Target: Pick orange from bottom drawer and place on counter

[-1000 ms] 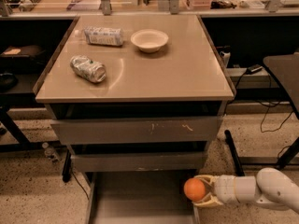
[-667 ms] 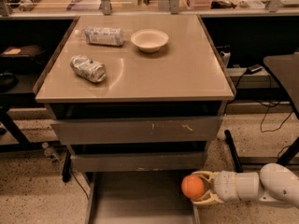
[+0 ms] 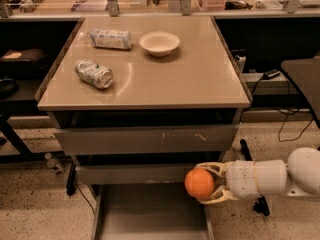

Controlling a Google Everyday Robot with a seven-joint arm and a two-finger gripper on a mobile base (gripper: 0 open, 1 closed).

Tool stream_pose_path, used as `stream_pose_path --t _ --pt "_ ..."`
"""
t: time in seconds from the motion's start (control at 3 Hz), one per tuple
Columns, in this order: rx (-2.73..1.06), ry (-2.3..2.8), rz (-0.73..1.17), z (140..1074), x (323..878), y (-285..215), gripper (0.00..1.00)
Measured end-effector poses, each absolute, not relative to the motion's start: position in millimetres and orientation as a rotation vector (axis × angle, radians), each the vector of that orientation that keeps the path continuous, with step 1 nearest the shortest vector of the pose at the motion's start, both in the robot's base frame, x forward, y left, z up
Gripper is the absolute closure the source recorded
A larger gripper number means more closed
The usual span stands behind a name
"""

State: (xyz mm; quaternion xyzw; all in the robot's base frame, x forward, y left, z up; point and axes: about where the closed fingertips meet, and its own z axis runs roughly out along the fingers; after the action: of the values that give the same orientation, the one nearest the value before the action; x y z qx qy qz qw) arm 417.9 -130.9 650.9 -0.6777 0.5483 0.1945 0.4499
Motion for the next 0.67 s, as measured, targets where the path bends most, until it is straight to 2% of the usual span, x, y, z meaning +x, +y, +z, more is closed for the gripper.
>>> stream_pose_path --t 0.67 --pt "-1.683 1.286 0.354 796 438 -112 1.00"
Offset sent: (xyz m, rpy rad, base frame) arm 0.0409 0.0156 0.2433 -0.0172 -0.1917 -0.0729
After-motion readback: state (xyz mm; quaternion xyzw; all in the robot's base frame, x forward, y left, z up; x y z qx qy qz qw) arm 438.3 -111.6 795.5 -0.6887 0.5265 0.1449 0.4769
